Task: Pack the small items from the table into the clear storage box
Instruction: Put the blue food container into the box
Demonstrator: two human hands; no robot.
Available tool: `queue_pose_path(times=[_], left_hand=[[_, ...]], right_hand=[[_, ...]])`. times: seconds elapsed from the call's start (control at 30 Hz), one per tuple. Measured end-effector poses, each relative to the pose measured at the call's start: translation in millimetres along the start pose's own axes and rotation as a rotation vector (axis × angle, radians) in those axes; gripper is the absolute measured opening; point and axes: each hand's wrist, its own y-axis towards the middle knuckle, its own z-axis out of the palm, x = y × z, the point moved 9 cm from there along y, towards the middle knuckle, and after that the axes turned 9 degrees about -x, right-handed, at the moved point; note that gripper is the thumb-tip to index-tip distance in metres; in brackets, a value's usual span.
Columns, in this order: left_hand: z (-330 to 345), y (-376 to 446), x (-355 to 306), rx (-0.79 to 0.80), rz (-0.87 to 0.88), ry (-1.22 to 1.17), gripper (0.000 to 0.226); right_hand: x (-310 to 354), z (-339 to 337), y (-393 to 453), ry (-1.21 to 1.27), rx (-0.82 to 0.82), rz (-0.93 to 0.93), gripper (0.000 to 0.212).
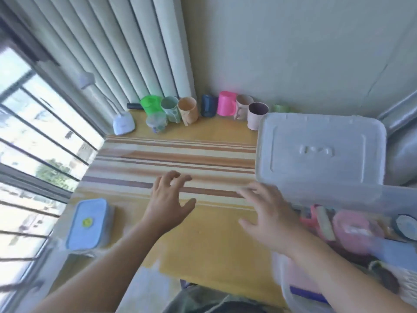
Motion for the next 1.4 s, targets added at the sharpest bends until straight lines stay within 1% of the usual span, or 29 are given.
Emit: queue_pose_path(times=[0.13,0.23,0.3,0.37,0.43,0.5,0.57,0.63,0.77,0.9,0.97,1.03,1.2,1.27,1.3,1.37,1.4], left_hand=[[-40,-36,169,0.059,-0.372,0.205,0.077],[-58,-73,268,0.094,-0.662,0.276,0.097],[-59,-92,314,0.13,-0.805,0.261,0.114],[-46,-110,345,0.23,-0.909,0.248,0.127],[-28,-124,362,0.315,-0.969,0.211,0.135],[-13,-131,370,0.329,-0.997,0.151,0.137],[-7,-130,371,0.315,-0.962,0.124,0.136],[-1,-124,364,0.325,-0.853,0.087,0.132],[18,-99,326,0.438,-0.486,0.06,0.127],[40,-74,282,0.515,-0.119,0.082,0.123],[50,-72,265,0.554,0.006,0.053,0.119],[56,-67,255,0.542,0.016,0.011,0.117],[65,-68,252,0.524,-0.164,-0.094,0.118],[67,-67,250,0.515,-0.205,-0.169,0.117],[67,-65,249,0.514,-0.22,-0.202,0.113],[64,-59,239,0.508,-0.228,-0.266,0.097],[59,-53,231,0.495,-0.223,-0.287,0.091]], right_hand=[[113,86,71,0.013,0.181,-0.148,0.066],[188,165,112,-0.038,0.344,-0.244,0.071],[228,213,131,-0.084,0.449,-0.289,0.075],[255,254,144,-0.126,0.531,-0.306,0.079],[274,287,154,-0.16,0.586,-0.319,0.084],[285,310,163,-0.174,0.615,-0.325,0.088],[288,326,168,-0.177,0.626,-0.307,0.091],[285,332,170,-0.173,0.618,-0.285,0.095],[260,324,171,-0.218,0.62,-0.237,0.106],[216,313,155,-0.331,0.697,-0.222,0.124],[196,309,140,-0.347,0.737,-0.203,0.13],[181,300,130,-0.333,0.735,-0.167,0.134],[153,290,100,-0.235,0.714,0.022,0.139],[149,286,93,-0.161,0.704,0.099,0.129],[148,283,91,-0.127,0.701,0.129,0.12],[145,270,91,-0.09,0.673,0.159,0.102],[142,260,91,-0.074,0.645,0.172,0.101]])
